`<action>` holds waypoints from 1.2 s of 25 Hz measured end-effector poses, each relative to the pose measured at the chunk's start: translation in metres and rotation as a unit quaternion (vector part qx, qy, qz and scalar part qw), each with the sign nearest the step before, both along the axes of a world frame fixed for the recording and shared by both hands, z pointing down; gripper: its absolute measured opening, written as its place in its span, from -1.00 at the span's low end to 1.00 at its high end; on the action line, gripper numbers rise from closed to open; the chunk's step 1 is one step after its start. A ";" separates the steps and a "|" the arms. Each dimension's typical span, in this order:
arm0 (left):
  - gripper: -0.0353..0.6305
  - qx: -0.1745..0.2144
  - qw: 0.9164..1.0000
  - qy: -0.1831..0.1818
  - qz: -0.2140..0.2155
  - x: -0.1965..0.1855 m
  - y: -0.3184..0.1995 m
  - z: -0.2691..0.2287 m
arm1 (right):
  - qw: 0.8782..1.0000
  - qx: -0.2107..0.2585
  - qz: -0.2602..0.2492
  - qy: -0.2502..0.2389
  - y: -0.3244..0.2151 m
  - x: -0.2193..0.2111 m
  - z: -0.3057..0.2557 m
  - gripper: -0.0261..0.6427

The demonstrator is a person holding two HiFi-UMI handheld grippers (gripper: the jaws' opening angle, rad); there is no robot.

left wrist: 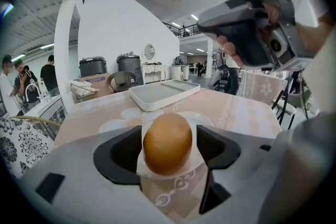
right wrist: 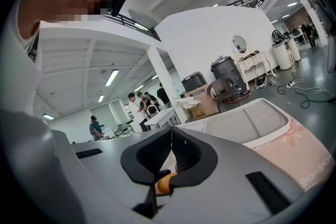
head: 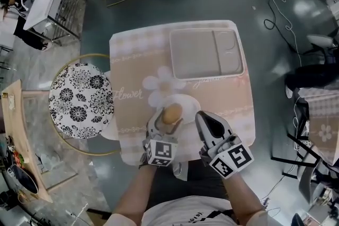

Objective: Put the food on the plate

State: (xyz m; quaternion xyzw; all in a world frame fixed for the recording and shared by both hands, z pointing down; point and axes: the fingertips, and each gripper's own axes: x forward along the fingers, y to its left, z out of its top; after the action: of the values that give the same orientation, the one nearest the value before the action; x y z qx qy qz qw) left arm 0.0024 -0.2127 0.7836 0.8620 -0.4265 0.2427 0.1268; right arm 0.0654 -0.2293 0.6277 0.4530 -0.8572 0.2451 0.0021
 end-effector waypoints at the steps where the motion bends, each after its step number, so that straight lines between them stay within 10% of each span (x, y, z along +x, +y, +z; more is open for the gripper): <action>1: 0.02 -0.001 1.000 -0.001 -0.001 -0.001 0.001 -0.002 | 1.000 0.000 -0.002 0.000 0.000 -0.001 -0.003 -0.87; 22: 0.02 0.016 1.000 0.020 0.005 -0.010 0.032 -0.129 | 0.999 0.015 -0.033 -0.001 0.022 -0.026 -0.098 -0.87; 30: -0.44 0.032 0.998 0.058 -0.001 -0.015 0.048 -0.199 | 0.999 0.026 -0.044 0.013 0.037 -0.031 -0.132 -0.87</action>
State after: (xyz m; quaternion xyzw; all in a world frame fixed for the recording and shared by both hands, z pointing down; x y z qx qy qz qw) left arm -0.0126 -0.1646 0.5843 0.8777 -0.4272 0.1786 0.1234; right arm 0.0339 -0.1928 0.4960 0.4182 -0.8821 0.2166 0.0117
